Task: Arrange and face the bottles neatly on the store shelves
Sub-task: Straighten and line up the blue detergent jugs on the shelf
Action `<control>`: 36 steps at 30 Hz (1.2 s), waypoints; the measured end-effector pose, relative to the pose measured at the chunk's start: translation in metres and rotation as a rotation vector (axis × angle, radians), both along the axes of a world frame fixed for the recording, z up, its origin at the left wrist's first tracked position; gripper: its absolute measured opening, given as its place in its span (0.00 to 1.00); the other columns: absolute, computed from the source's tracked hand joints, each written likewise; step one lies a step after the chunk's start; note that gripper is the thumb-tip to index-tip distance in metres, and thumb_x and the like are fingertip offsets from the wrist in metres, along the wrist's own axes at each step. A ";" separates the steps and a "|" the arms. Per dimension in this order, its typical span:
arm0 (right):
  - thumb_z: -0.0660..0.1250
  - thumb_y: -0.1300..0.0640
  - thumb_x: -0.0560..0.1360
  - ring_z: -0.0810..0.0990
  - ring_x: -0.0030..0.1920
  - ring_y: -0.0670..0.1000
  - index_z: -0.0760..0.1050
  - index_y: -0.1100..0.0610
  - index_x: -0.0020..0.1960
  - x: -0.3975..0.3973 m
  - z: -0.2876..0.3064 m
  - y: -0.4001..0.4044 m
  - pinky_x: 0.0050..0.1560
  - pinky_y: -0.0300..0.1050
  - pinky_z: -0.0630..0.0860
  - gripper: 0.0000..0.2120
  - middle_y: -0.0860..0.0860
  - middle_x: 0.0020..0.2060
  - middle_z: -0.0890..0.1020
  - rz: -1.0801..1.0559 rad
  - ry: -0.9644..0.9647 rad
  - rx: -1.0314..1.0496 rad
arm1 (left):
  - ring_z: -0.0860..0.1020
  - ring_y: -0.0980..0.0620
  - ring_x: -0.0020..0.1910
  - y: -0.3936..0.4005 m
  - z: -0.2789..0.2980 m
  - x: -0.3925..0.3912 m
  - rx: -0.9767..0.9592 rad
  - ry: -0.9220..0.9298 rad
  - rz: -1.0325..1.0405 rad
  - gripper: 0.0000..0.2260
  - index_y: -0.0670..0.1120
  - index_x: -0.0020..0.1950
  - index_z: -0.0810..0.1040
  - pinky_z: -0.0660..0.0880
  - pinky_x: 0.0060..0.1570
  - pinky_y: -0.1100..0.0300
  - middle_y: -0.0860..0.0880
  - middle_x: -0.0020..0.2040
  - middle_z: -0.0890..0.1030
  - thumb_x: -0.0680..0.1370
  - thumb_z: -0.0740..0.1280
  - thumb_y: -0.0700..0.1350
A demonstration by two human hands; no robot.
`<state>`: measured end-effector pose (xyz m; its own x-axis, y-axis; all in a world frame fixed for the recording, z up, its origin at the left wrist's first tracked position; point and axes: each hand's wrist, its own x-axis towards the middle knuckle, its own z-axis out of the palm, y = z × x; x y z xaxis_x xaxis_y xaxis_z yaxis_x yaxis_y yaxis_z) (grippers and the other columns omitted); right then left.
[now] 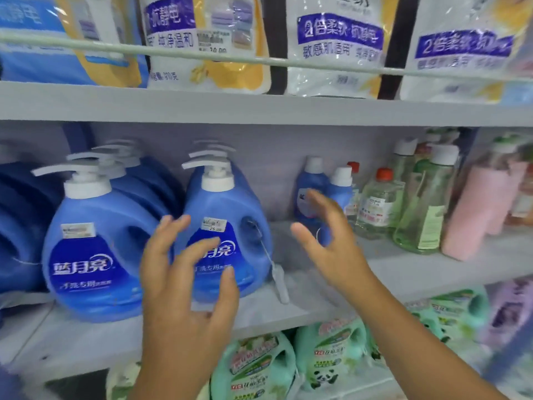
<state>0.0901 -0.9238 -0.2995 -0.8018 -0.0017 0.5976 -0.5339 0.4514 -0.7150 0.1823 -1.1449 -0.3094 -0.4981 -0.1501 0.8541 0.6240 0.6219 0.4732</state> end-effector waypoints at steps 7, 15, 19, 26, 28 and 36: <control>0.66 0.64 0.78 0.82 0.46 0.43 0.77 0.52 0.60 -0.037 0.030 0.130 0.43 0.32 0.75 0.13 0.46 0.48 0.83 -0.255 -0.113 -0.250 | 0.78 0.63 0.57 0.153 0.009 -0.066 0.092 -0.437 -0.285 0.09 0.63 0.52 0.76 0.75 0.57 0.64 0.63 0.54 0.79 0.77 0.71 0.50; 0.66 0.47 0.80 0.81 0.56 0.59 0.77 0.55 0.63 -0.093 0.073 0.154 0.49 0.46 0.75 0.16 0.56 0.55 0.84 -0.083 -0.289 0.351 | 0.81 0.43 0.46 0.235 0.003 -0.170 0.118 -0.811 0.165 0.16 0.48 0.54 0.74 0.74 0.40 0.55 0.46 0.48 0.83 0.75 0.72 0.56; 0.70 0.35 0.74 0.81 0.56 0.57 0.72 0.56 0.66 -0.104 0.072 0.131 0.47 0.45 0.72 0.31 0.53 0.58 0.80 0.043 -0.356 0.467 | 0.75 0.50 0.34 0.252 -0.001 -0.135 0.145 -0.690 0.144 0.13 0.47 0.49 0.69 0.65 0.29 0.63 0.49 0.37 0.77 0.78 0.72 0.50; 0.77 0.50 0.68 0.84 0.51 0.50 0.77 0.50 0.57 -0.119 0.082 0.145 0.51 0.46 0.81 0.20 0.47 0.50 0.84 0.417 -0.389 0.532 | 0.80 0.57 0.48 0.226 0.002 -0.109 0.295 -0.497 0.089 0.15 0.52 0.54 0.75 0.76 0.48 0.67 0.55 0.51 0.81 0.73 0.78 0.48; 0.78 0.55 0.70 0.85 0.56 0.52 0.77 0.53 0.61 -0.119 0.088 0.144 0.59 0.51 0.81 0.21 0.50 0.54 0.85 0.635 -0.494 0.510 | 0.78 0.57 0.58 0.213 0.004 -0.113 0.302 -0.585 0.072 0.29 0.51 0.68 0.71 0.75 0.59 0.60 0.55 0.62 0.77 0.71 0.80 0.52; 0.65 0.42 0.81 0.85 0.53 0.56 0.79 0.58 0.61 -0.139 0.128 0.128 0.51 0.47 0.83 0.21 0.56 0.55 0.85 0.542 -0.470 0.252 | 0.81 0.70 0.43 0.206 -0.011 -0.111 0.399 -0.740 -0.159 0.17 0.60 0.59 0.74 0.74 0.40 0.75 0.60 0.52 0.84 0.75 0.76 0.50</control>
